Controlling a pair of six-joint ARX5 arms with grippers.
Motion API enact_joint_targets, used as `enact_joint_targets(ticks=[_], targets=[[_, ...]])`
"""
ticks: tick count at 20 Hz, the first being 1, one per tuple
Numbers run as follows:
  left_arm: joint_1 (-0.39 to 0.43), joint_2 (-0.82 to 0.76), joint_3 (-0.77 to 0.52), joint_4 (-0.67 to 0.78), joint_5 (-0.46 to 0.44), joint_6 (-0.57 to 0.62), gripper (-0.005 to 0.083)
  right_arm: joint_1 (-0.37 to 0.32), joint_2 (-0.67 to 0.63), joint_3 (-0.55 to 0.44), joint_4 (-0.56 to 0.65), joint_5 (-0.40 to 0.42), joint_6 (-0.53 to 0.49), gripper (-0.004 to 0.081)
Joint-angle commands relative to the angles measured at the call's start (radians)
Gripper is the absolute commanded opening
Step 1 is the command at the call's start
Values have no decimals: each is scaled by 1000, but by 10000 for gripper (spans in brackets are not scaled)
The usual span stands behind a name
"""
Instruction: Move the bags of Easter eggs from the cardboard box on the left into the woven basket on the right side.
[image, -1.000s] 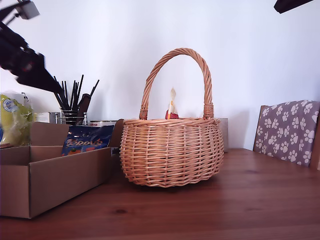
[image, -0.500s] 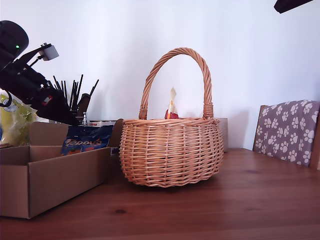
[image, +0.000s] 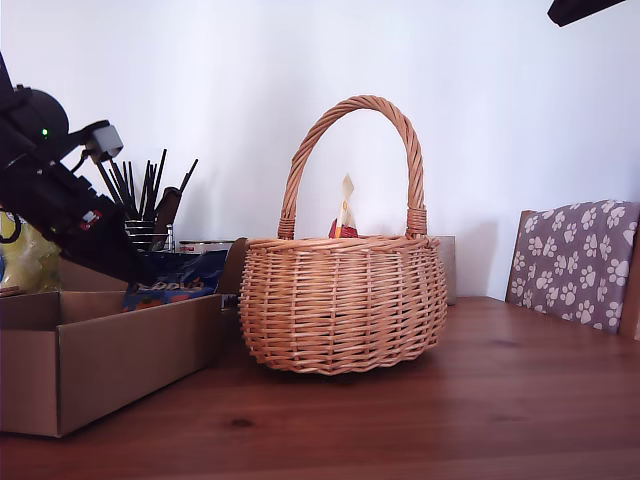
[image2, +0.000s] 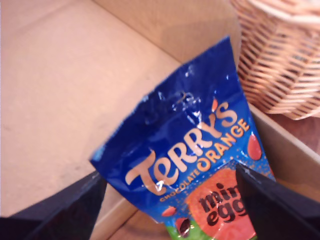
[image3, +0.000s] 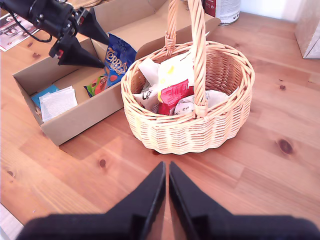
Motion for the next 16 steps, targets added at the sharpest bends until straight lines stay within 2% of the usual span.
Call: enact_joint_targets(ticks=[1, 6, 12, 16], targets=[[1, 12, -1, -14, 40, -17, 720, 0, -1, 1, 6, -6, 0, -13], [-21, 12, 13, -170, 112, -44, 597, 0, -1, 1, 6, -6, 0, -13], [-38, 12, 17, -242, 156, -45, 580, 0, -1, 1, 6, -6, 0, -13], [-35, 12, 17, -309, 190, -45, 426, 0, -1, 1, 8, -6, 0, -13]])
